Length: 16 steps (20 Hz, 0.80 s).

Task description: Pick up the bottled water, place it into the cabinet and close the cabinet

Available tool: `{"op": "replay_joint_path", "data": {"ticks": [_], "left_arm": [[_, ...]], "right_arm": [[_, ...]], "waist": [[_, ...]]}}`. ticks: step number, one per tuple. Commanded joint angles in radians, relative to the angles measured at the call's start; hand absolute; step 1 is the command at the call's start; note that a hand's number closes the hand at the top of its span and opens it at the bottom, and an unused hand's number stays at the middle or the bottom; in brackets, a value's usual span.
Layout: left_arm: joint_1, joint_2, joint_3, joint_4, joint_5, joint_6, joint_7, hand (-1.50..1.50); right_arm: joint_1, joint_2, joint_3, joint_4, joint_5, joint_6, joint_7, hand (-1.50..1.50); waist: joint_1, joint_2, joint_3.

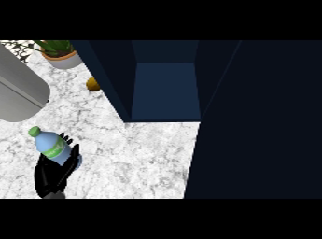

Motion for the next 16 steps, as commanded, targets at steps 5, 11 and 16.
{"op": "replay_joint_path", "data": {"ticks": [5,11,16], "left_arm": [[-0.044,0.042,-0.034,0.05,-0.073,0.037,-0.111,1.5],[-0.152,-0.002,-0.196,0.078,-0.22,0.034,-0.097,1.5],[-0.254,-0.038,-0.263,0.136,-0.255,-0.074,-0.066,1.5]], "right_arm": [[0.115,-0.004,-0.006,-0.127,-0.025,0.024,-0.036,-1.5],[0.093,-0.027,-0.052,-0.111,-0.055,0.045,-0.037,-1.5],[0.144,-0.048,-0.142,-0.113,-0.088,0.069,-0.08,-1.5]], "waist": [[-0.003,0.0,0.001],[-0.028,0.001,0.0],[-0.024,0.002,0.001]]}}
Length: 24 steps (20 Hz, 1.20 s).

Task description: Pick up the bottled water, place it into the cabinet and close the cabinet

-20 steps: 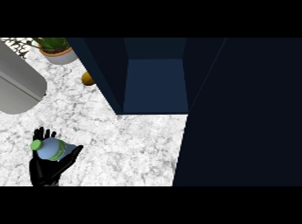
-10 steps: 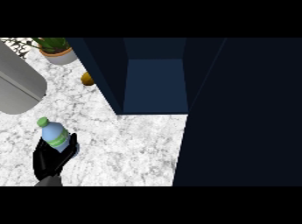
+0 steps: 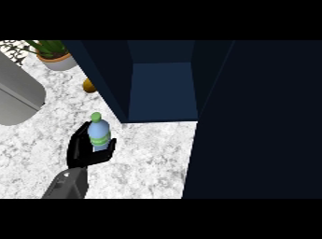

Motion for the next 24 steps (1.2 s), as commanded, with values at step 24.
{"op": "replay_joint_path", "data": {"ticks": [24], "left_arm": [[-0.273,-0.07,-0.409,-0.219,0.356,0.216,0.294,1.5]], "right_arm": [[0.103,-0.002,-0.461,0.057,-0.348,0.236,-0.136,-1.5]], "waist": [[-0.021,-0.007,0.002]]}}
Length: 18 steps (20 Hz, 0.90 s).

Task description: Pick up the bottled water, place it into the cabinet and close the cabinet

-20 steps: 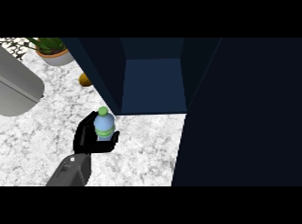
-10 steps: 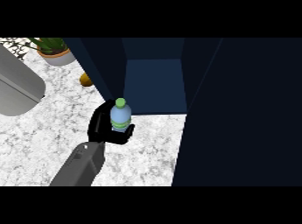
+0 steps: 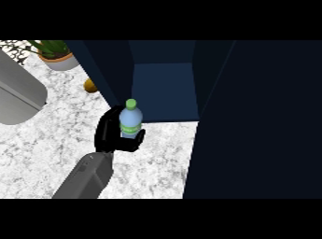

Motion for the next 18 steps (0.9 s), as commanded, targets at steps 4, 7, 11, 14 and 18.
{"op": "replay_joint_path", "data": {"ticks": [4,7,11,14,18], "left_arm": [[-0.206,-0.038,-0.106,-0.063,0.037,0.13,0.077,1.5],[-0.206,-0.037,-0.136,-0.09,0.052,0.179,0.088,1.5],[-0.226,-0.037,-0.154,-0.073,0.057,0.239,0.096,1.5],[-0.242,-0.036,-0.177,-0.094,0.057,0.327,0.13,1.5],[-0.261,-0.036,-0.162,-0.071,0.037,0.409,0.131,1.5]], "right_arm": [[-0.016,-0.006,-0.071,0.002,-0.189,0.048,0.014,-1.5],[-0.014,-0.002,-0.096,0.039,-0.212,0.072,-0.019,-1.5],[-0.036,-0.026,-0.14,0.077,-0.256,0.099,-0.029,-1.5],[-0.033,-0.033,-0.142,0.074,-0.257,0.104,-0.017,-1.5],[-0.02,-0.048,-0.174,0.095,-0.311,0.147,-0.037,-1.5]], "waist": [[-0.053,0.0,-0.001],[-0.05,0.0,0.0],[-0.07,0.005,0.0],[-0.07,0.003,0.0],[-0.094,0.007,0.002]]}}
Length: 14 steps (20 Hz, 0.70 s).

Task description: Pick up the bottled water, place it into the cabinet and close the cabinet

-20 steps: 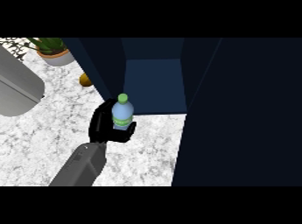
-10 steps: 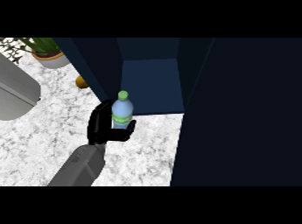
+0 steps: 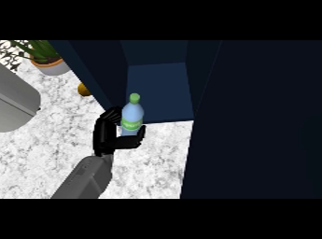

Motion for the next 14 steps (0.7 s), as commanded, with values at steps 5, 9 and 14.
{"op": "replay_joint_path", "data": {"ticks": [5,9,14], "left_arm": [[-0.305,-0.073,-0.039,0.023,-0.04,0.143,0.161,1.5],[-0.307,-0.059,-0.053,0.043,-0.05,0.189,0.185,1.5],[-0.429,-0.076,-0.019,0.191,-0.055,0.229,0.207,1.5]], "right_arm": [[-0.01,-0.038,-0.05,0.034,-0.093,0.059,-0.015,-1.5],[-0.012,-0.063,-0.084,0.025,-0.141,0.057,0.012,-1.5],[-0.015,-0.069,-0.114,0.052,-0.179,0.069,0.005,-1.5]], "waist": [[-0.064,0.019,-0.006],[-0.063,0.02,-0.009],[-0.059,0.033,-0.01]]}}
